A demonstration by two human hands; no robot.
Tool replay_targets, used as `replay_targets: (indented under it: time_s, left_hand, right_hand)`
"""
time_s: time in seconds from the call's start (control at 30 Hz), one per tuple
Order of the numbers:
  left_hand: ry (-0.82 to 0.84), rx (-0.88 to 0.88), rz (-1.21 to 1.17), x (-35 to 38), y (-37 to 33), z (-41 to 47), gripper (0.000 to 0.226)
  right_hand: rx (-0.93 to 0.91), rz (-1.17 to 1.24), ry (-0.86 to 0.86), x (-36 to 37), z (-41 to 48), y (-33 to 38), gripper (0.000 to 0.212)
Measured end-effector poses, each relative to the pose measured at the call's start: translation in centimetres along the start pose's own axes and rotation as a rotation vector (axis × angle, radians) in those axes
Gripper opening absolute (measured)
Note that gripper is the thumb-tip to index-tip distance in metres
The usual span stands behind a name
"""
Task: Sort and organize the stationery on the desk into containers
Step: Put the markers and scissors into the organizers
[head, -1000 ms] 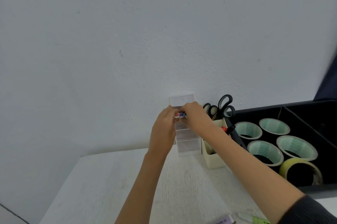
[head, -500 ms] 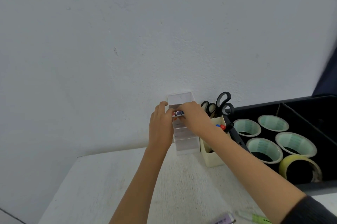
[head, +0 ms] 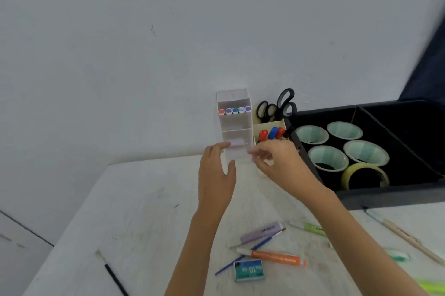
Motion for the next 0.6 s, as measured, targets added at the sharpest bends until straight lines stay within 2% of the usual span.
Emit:
replay_targets:
  time_s: [0.1, 0.2, 0.27, 0.4, 0.53, 0.6]
  left_hand:
    - [0.07, -0.16, -0.035, 1.9, 1.8, -3.8, 0.035]
    - [0.101, -0.253, -0.053, 3.2, 2.9, -6.8, 0.032]
    - [0.1, -0.278, -0.068, 3.7, 3.1, -8.5, 0.03]
    - [0.074, -0.302, -0.078, 4.3, 2.7, -10.9, 0.031]
    - [0.045, -0.256, -0.091, 4.3, 1.5, -12.3, 0.033]
    - [0.032, -0.207, -0.034, 4.4, 1.0, -12.8, 0.032]
  right_hand:
    - [-0.003, 0.019, 0.156, 3.1, -3.5, -1.7, 0.022]
    - [0.058, -0.079, 0.365, 6.5, -6.7, -3.7, 0.033]
    - [0.078, -0.169, 0.445, 7.9, -8.5, -4.7, 0.039]
    - [0.041, -0.219, 0.347, 8.5, -10.5, -5.3, 0.031]
    - [0.106, -0.05, 0.224, 7.0, -11.5, -6.4, 0.022]
    - [0.142, 0.095, 0.1, 4.9, -12.3, -6.6, 0.018]
Point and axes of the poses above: each hand's wrist, its own z-axis towards the middle knuckle, its own x-axis out of the palm, y = z × x, the point moved 7 cm from there along z, towards the middle knuckle, and after that the axes turned 5 degrees about y, right-handed, at the moved point
